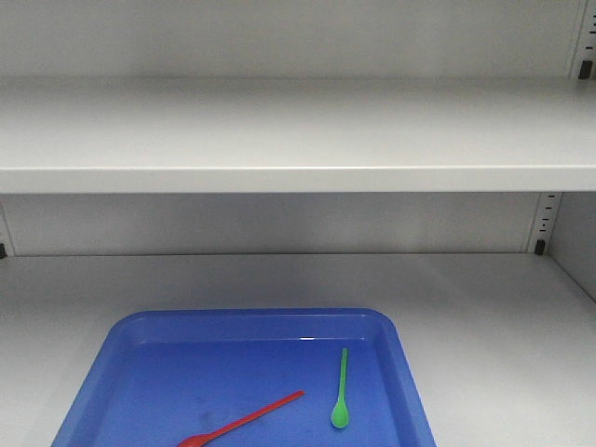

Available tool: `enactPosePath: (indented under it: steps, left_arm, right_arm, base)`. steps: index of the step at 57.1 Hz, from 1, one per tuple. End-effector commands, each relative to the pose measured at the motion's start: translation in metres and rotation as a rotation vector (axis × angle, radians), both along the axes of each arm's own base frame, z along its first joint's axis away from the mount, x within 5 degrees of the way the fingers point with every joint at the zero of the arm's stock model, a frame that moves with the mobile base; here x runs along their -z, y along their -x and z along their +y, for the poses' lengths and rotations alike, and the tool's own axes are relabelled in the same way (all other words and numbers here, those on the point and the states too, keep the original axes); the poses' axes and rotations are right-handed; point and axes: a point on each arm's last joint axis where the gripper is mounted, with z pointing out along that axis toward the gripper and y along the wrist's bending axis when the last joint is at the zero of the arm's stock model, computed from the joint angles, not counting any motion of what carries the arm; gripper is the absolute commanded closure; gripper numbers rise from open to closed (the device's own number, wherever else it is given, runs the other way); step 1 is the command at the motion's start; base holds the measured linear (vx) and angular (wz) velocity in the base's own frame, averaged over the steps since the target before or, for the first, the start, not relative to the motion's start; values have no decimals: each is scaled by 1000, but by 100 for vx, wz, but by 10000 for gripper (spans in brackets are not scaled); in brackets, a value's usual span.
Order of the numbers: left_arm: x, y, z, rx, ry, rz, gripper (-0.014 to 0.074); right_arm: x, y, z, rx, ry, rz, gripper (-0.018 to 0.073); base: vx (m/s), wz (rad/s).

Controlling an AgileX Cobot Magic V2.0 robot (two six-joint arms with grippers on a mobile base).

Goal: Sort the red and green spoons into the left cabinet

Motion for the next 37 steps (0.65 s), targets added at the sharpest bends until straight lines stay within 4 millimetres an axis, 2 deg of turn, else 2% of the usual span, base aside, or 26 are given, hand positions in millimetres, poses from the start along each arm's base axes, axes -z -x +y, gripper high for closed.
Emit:
enactPosePath:
  steps: [1, 37]
  left_arm:
    - [-10, 2, -1, 10, 9, -108, 603]
    - [-10, 2, -1, 10, 9, -108, 603]
  right_arm:
    - [-3, 1, 1, -11, 12, -73, 565]
    - [-3, 1, 1, -11, 12, -73, 565]
  base:
    - [0, 0]
    - [0, 0]
